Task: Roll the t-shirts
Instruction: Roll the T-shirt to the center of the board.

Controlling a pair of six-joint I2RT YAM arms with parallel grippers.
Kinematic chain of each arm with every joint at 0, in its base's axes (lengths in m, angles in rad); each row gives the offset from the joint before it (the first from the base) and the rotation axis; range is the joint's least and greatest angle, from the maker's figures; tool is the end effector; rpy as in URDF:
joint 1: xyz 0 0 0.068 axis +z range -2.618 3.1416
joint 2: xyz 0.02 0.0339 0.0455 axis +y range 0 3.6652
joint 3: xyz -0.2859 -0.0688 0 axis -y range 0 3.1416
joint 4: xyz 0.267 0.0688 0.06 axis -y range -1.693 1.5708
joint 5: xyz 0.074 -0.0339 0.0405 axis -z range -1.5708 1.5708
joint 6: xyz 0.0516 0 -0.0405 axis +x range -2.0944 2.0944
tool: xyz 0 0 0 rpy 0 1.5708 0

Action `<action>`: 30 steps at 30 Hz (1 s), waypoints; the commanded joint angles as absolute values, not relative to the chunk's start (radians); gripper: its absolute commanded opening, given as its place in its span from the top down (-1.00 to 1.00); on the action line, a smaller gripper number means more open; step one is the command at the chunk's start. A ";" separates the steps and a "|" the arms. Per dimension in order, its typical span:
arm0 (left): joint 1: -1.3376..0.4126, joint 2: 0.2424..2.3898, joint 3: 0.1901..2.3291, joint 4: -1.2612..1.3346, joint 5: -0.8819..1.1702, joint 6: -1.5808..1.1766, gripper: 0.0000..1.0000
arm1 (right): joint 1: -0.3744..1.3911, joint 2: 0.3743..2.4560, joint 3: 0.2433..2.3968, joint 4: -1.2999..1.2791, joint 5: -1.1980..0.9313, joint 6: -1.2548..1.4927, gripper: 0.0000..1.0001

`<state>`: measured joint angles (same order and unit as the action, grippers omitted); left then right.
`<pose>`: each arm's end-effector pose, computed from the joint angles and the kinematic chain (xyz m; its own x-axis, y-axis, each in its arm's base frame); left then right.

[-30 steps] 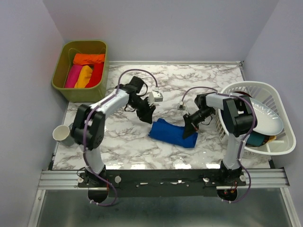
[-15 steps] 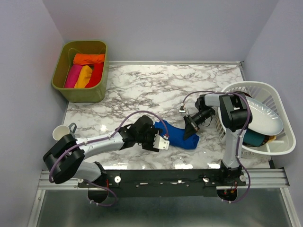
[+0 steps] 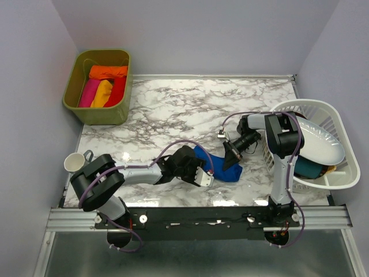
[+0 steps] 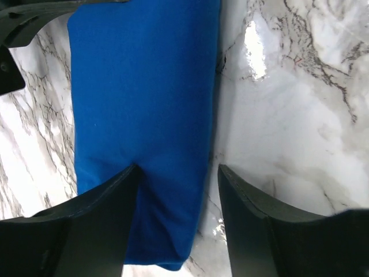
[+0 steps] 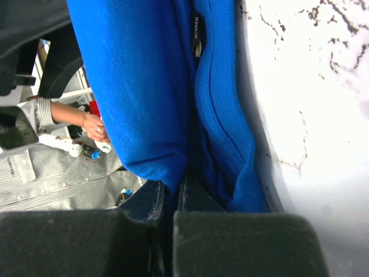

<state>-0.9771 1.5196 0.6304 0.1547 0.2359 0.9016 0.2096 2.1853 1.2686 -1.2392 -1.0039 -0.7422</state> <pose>0.1647 -0.2656 0.1463 0.4756 0.6585 -0.5833 0.8542 -0.1875 0.4849 0.3223 0.1131 0.0869 -0.8334 -0.5484 -0.0683 -0.2977 0.3413 0.8916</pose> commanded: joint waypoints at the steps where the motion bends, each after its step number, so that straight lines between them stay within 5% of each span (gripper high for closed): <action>1: -0.980 1.609 0.764 0.005 0.255 0.945 -0.08 | 0.215 2.218 1.273 -1.184 -0.953 -0.767 0.97; 4: -0.974 1.666 0.862 -0.164 0.319 0.960 0.40 | 0.216 2.207 1.261 -1.160 -0.943 -0.744 0.73; 7: -0.959 1.726 0.968 -0.351 0.398 0.962 0.66 | 0.215 2.152 1.227 -1.097 -0.924 -0.700 0.36; 8: -0.953 1.744 0.989 -0.430 0.417 0.966 0.70 | 0.213 2.132 1.223 -1.079 -0.914 -0.690 -0.12; 9: -0.947 1.749 1.029 -0.472 0.442 0.969 0.80 | 0.213 2.078 1.224 -1.056 -0.908 -0.687 -0.99; 19: -0.801 1.795 1.317 -1.066 0.738 1.040 0.94 | 0.190 1.660 1.319 -0.974 -0.790 -0.727 -1.00; 30: -0.684 2.084 1.632 -1.347 0.946 0.931 0.93 | 0.279 0.906 0.815 -0.505 -0.739 -0.919 -1.00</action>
